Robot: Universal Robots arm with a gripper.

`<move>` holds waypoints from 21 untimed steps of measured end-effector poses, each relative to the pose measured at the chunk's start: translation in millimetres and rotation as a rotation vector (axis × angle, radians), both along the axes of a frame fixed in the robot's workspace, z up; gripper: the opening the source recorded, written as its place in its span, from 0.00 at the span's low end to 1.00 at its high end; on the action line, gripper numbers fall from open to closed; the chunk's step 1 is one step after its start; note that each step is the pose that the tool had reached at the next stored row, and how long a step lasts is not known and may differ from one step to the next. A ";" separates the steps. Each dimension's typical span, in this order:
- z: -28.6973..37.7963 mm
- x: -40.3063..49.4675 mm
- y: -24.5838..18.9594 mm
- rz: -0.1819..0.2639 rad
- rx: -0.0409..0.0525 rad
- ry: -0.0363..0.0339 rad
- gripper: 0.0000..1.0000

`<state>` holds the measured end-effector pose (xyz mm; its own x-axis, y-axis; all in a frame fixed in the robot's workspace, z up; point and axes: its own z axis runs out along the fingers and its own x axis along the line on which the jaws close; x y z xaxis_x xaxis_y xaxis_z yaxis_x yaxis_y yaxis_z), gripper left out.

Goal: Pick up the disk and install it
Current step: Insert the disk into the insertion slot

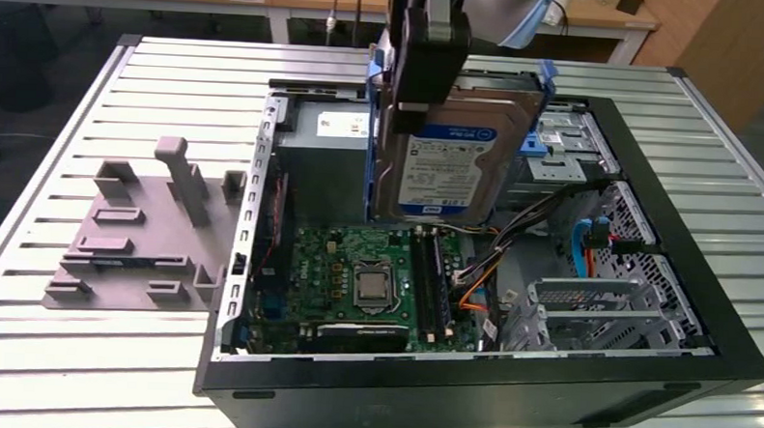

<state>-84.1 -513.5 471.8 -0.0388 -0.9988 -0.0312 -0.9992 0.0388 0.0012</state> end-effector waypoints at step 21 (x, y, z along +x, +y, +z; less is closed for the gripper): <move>-5.0 24.4 -41.0 0.000 0.0001 0.0028 0.36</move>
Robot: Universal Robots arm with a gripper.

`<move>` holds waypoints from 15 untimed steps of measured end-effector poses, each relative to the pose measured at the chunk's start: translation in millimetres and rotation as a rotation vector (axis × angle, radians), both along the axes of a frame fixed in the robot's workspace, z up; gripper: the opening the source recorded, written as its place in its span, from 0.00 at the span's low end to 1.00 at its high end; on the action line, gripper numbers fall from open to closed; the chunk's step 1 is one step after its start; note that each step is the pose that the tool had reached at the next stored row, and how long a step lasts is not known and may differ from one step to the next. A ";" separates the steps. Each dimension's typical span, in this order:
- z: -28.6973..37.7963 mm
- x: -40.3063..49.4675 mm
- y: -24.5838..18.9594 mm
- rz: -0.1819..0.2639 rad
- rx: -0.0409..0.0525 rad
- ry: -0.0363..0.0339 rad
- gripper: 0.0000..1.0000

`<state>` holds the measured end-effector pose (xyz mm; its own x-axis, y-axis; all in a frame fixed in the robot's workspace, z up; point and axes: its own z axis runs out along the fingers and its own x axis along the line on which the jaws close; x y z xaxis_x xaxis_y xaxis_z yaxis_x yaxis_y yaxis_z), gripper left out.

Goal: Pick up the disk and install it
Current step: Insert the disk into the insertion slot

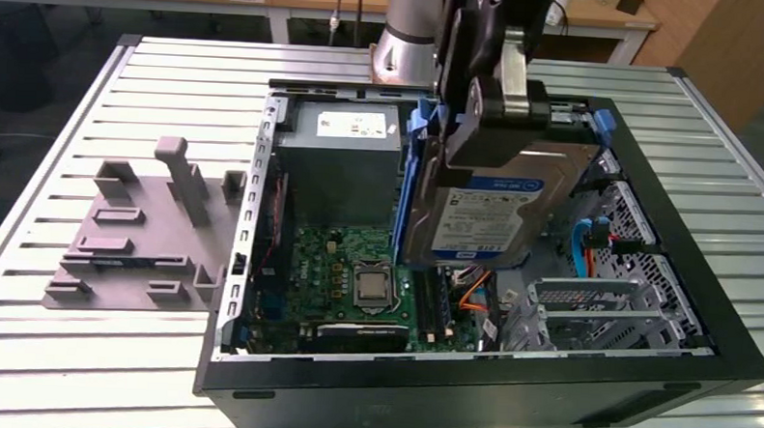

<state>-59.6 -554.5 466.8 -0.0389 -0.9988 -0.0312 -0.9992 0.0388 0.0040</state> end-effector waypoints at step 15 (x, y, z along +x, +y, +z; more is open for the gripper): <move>-6.5 43.0 -11.3 0.000 -0.0002 0.0001 0.36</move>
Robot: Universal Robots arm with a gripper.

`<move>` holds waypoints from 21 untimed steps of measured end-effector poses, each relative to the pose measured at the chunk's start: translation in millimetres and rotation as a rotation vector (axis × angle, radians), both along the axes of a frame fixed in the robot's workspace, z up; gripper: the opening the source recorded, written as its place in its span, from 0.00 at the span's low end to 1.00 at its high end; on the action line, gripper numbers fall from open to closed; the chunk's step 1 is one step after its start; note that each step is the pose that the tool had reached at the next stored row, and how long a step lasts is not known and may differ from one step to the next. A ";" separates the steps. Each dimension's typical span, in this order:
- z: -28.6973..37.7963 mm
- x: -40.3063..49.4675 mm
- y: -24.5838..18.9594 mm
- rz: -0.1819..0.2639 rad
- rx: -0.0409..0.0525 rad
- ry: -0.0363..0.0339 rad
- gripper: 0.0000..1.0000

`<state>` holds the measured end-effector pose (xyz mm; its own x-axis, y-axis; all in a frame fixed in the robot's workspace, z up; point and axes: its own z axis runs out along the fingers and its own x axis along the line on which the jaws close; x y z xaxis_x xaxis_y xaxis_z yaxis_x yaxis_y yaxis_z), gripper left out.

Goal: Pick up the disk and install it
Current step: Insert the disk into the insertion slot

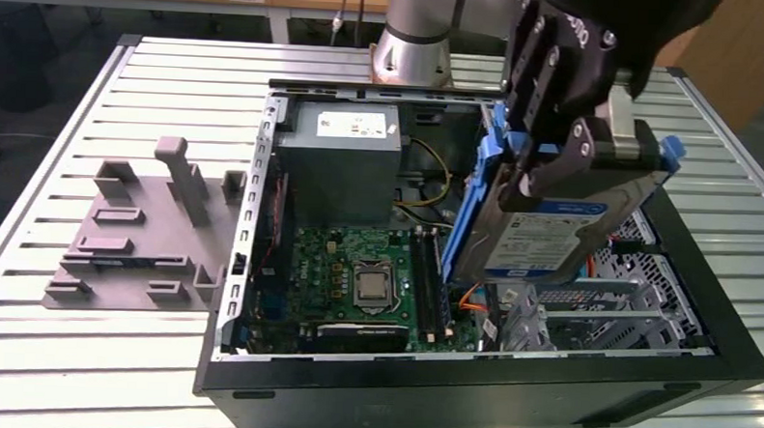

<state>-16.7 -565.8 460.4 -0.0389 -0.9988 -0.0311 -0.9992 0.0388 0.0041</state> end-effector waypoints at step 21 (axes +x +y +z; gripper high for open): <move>-5.1 43.6 -9.7 0.000 0.0000 0.0006 0.36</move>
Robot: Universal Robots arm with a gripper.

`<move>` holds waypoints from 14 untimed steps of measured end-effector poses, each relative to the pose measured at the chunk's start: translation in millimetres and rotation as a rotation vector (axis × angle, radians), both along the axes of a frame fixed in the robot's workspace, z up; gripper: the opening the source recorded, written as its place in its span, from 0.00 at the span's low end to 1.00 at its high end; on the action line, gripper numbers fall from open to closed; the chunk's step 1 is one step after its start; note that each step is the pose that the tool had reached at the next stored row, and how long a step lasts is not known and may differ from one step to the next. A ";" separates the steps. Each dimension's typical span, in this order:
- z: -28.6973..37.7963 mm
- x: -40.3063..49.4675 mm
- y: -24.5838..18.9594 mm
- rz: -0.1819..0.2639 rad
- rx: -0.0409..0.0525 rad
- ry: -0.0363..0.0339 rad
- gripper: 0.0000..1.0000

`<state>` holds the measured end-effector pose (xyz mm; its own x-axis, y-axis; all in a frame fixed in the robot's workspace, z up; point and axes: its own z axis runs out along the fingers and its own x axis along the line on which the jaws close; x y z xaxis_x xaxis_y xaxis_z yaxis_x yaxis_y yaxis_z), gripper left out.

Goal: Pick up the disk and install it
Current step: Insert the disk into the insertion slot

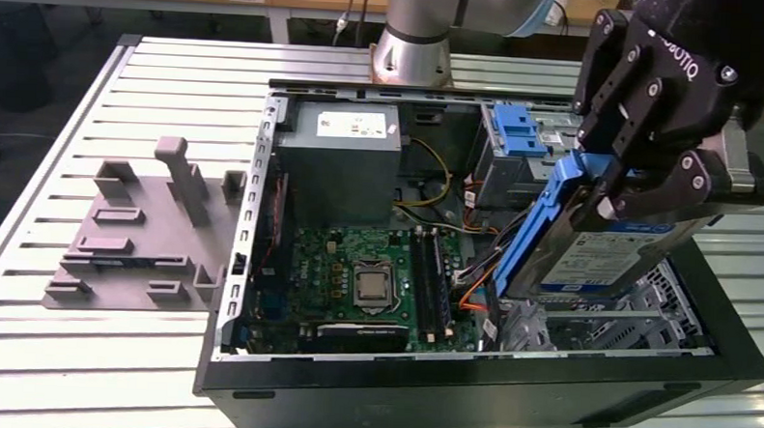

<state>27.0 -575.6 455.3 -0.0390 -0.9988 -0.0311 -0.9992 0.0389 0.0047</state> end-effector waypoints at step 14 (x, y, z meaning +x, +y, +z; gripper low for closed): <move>-2.9 34.0 0.0 0.000 -0.0001 0.0008 0.36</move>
<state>61.0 -575.5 452.3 -0.0390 -0.9988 -0.0309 -0.9992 0.0388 0.0055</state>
